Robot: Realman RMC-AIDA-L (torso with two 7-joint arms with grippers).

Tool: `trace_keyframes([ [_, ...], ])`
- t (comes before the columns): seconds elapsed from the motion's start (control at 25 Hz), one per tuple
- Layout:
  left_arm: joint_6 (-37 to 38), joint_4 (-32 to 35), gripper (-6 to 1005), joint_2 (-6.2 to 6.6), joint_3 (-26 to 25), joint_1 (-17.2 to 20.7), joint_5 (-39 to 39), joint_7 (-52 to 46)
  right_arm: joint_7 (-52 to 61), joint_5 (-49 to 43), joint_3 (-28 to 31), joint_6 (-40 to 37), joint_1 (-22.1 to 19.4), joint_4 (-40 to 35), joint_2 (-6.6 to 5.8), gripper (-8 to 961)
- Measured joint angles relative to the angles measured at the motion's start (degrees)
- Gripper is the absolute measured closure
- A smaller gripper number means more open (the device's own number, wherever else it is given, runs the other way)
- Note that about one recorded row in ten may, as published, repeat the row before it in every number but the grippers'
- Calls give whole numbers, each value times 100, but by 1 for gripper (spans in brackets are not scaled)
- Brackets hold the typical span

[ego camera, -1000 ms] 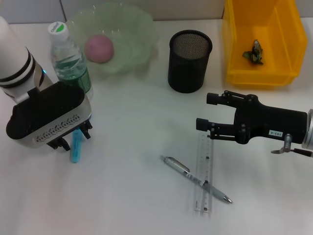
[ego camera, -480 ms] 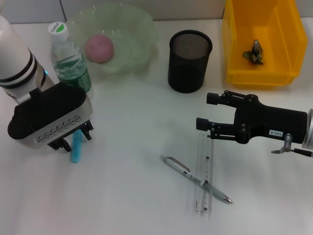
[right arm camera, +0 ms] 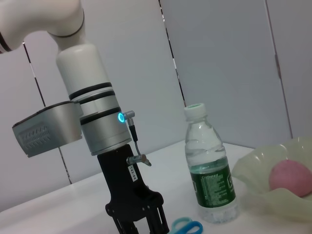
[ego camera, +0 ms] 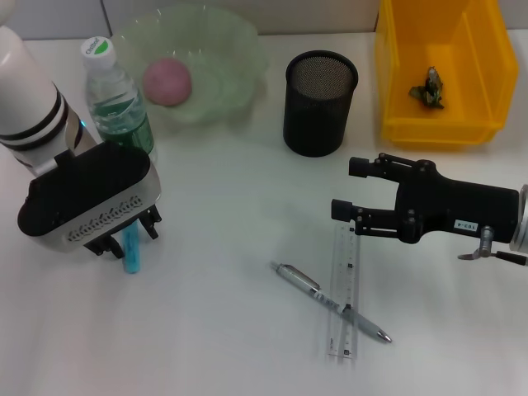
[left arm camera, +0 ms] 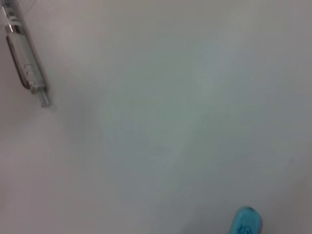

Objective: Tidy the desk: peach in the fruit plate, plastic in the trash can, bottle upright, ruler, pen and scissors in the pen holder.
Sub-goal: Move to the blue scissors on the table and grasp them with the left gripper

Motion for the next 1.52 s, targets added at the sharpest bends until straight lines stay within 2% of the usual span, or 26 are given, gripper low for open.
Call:
trace_keyframes([
  [1.52,27,-71,642,-38,45,-16,71,-167,0,-25,0,-7,-44,18,0,140],
])
